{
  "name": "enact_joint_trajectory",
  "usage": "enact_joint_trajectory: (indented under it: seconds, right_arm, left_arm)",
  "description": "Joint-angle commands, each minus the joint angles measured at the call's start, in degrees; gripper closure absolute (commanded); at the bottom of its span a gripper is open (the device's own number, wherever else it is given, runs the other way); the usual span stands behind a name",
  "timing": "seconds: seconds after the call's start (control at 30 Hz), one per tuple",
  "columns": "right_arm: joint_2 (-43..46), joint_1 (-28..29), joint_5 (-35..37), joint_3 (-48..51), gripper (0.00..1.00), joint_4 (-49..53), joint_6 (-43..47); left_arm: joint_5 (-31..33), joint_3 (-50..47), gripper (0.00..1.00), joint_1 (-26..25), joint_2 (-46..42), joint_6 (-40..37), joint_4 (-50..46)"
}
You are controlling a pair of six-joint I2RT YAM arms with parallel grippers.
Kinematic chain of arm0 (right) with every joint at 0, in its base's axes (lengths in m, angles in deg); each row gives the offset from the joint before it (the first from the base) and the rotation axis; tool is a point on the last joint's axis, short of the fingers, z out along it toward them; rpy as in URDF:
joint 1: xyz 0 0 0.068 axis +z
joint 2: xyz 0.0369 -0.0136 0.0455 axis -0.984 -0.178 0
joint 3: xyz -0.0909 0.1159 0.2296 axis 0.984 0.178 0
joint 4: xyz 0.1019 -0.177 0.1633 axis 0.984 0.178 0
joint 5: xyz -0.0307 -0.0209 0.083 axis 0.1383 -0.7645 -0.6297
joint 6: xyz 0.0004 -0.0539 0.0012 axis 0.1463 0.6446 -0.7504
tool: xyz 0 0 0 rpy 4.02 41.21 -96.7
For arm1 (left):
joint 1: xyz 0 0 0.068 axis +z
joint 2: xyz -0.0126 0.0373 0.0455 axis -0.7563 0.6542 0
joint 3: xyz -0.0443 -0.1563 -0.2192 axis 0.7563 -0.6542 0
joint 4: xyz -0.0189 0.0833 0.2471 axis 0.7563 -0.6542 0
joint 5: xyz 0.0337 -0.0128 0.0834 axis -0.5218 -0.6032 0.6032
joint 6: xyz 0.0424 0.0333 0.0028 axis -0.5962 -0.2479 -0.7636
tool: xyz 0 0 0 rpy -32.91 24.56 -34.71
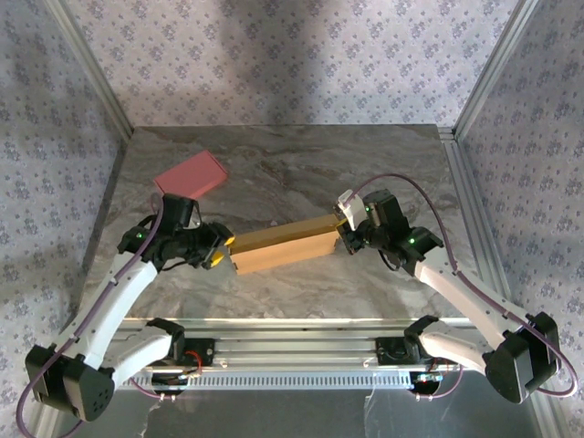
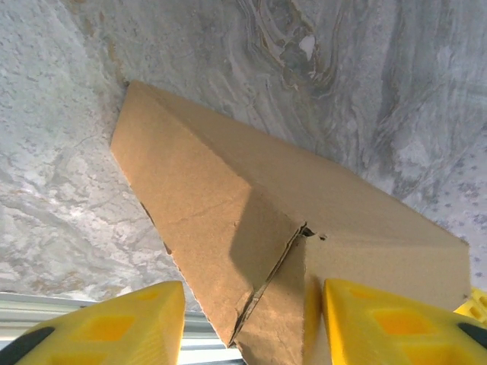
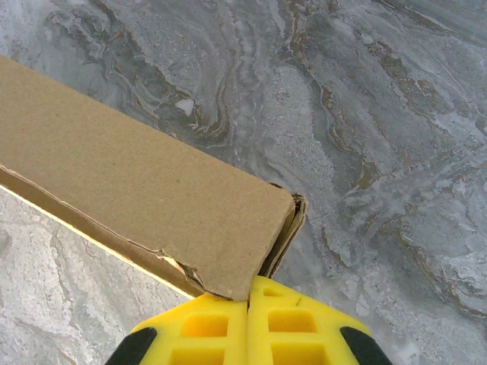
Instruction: Fold the paper box
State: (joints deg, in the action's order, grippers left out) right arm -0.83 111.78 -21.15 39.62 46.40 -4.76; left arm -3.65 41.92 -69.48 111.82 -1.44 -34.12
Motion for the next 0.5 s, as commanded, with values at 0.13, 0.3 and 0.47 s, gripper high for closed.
enact_joint_trajectory:
  seconds: [0.13, 0.3, 0.47]
  right_arm:
    - [-1.3, 0.3, 0.5, 0.6, 1.00, 4.9, -0.5]
    - [-1.4, 0.4, 0.7, 0.7, 1.00, 5.2, -0.7]
    - [-1.3, 0.4, 0.4, 0.5, 1.00, 5.4, -1.3]
  left_arm:
    - [-0.6, -4.2, 0.62, 0.3, -2.5, 3.3, 6.3]
    - [-0.8, -6.3, 0.67, 0.3, -2.6, 3.1, 8.4]
    - [-0.4, -7.8, 0.76, 0.3, -3.6, 2.8, 8.1]
